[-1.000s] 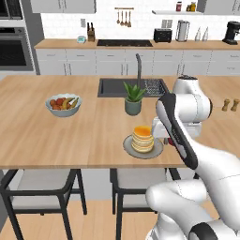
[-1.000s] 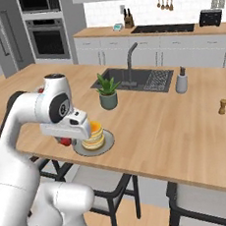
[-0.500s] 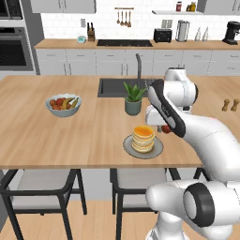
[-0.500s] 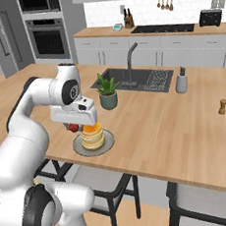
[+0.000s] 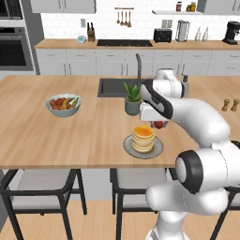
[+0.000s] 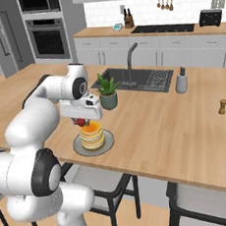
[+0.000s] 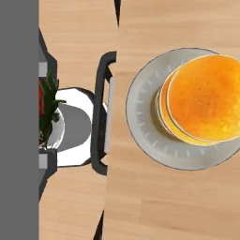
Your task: Take the strawberry from the fridge and place it on top of the pancake, located on the dining counter.
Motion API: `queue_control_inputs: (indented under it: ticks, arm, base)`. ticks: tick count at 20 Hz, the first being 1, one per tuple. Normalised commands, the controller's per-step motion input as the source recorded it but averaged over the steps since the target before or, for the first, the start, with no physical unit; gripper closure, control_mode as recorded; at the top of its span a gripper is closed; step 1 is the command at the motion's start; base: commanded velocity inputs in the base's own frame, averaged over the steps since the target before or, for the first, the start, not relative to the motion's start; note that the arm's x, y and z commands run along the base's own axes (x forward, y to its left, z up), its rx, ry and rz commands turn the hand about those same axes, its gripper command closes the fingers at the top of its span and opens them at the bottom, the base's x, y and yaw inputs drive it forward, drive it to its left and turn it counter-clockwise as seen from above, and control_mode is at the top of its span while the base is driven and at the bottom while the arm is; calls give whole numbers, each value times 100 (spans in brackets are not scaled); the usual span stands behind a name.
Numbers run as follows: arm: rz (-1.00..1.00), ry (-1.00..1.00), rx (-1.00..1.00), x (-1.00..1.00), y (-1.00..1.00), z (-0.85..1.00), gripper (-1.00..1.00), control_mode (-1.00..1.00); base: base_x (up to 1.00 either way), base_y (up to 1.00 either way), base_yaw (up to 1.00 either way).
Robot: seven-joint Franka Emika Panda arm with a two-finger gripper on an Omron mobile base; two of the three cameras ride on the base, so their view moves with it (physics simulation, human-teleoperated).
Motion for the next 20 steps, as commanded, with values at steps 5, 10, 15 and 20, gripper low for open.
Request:
queue_control_inputs:
  ticks: [5,10,15,20]
  arm:
    - [0,2,0,59,0,-38,100,-100]
    - [0,1,0,48,0,-31,100,-100]
    - [0,0,0,45,0,-20,100,-100]
    - [0,0,0,44,0,-24,100,-100]
  base:
    - [0,0,0]
    - [0,0,0]
    - [0,0,0]
    - [0,0,0]
